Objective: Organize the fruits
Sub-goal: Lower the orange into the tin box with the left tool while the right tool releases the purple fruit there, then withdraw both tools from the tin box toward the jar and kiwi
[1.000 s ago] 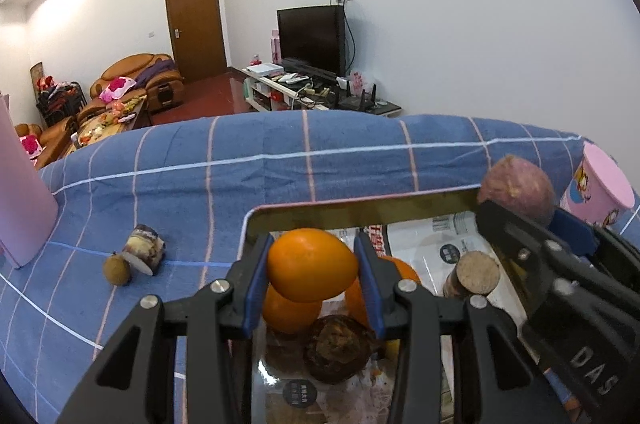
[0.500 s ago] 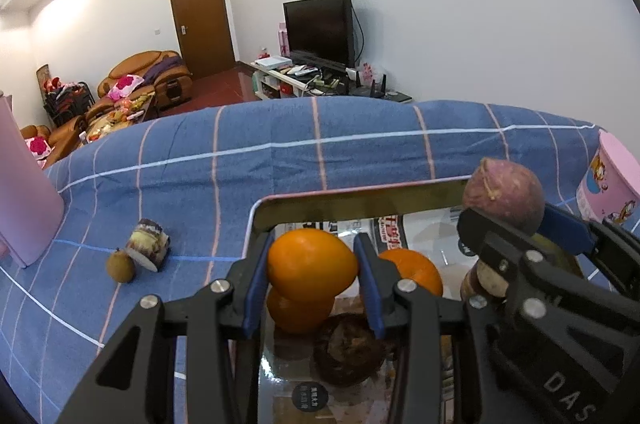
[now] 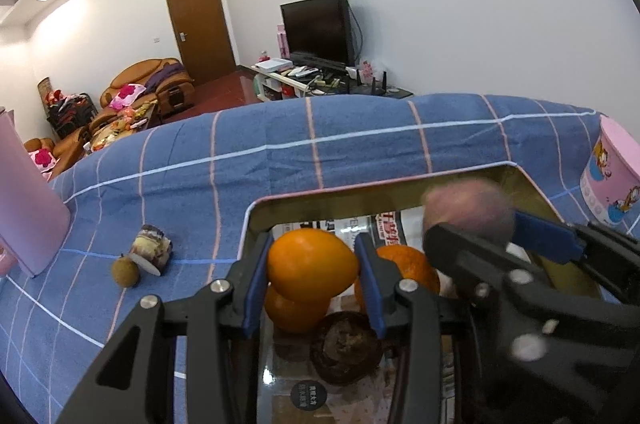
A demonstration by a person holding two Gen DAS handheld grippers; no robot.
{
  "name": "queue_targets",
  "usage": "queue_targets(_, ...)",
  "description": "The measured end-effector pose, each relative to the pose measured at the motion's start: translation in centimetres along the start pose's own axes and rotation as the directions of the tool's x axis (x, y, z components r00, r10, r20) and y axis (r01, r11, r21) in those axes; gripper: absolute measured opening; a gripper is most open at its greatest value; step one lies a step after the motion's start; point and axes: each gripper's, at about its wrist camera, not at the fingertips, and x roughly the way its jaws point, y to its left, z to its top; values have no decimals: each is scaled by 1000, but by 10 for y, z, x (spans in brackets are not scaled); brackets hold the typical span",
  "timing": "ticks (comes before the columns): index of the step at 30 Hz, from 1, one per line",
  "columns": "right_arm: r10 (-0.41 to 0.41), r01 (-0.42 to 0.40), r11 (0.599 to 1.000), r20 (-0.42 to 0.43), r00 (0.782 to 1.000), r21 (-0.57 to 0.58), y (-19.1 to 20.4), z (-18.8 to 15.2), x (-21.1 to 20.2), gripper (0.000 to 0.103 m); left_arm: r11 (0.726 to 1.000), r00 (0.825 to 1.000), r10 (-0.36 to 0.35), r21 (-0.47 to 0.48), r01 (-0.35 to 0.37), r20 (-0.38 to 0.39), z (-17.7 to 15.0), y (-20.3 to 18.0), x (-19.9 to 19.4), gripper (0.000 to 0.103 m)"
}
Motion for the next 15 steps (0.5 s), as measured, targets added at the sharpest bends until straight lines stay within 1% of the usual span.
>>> queue_targets(1,15,-15,1000,12,1000,20,-4,0,-3,54,1000,1000,-5,-10,5,0,0,1,-1,46)
queue_targets(2,21,-22,999,24,999,36,-6,1,-5,54,1000,1000,-7,-15,7,1,1,1,-1,50)
queue_targets(3,30,-32,998,48,998,53,-9,2,-11,54,1000,1000,-5,-20,6,5,1,2,-2,58)
queue_targets(4,35,-40,997,67,997,61,-11,3,-14,54,1000,1000,-5,-25,5,11,1,3,-4,61)
queue_targets(5,36,-43,997,93,995,71,-13,3,-19,55,999,1000,-18,-30,19,15,1,4,-6,67)
queue_targets(7,25,-38,995,135,991,92,-16,3,-29,57,997,998,-52,-50,53,23,3,6,-9,83)
queue_targets(8,14,-30,994,150,989,104,-18,3,-32,61,997,998,-53,-62,55,29,3,7,-12,98)
queue_targets(9,-2,-18,993,168,986,119,-20,3,-36,63,996,998,-46,-73,49,41,4,8,-14,103)
queue_targets(10,-20,-5,991,187,982,135,-23,2,-40,63,995,997,-31,-88,37,67,4,10,-18,103)
queue_targets(12,-53,18,987,220,974,157,-26,0,-46,64,995,996,-25,-98,34,88,5,14,-22,103)
queue_targets(15,-102,57,982,253,962,177,-29,-4,-52,64,991,996,-34,-123,44,84,5,18,-21,103)
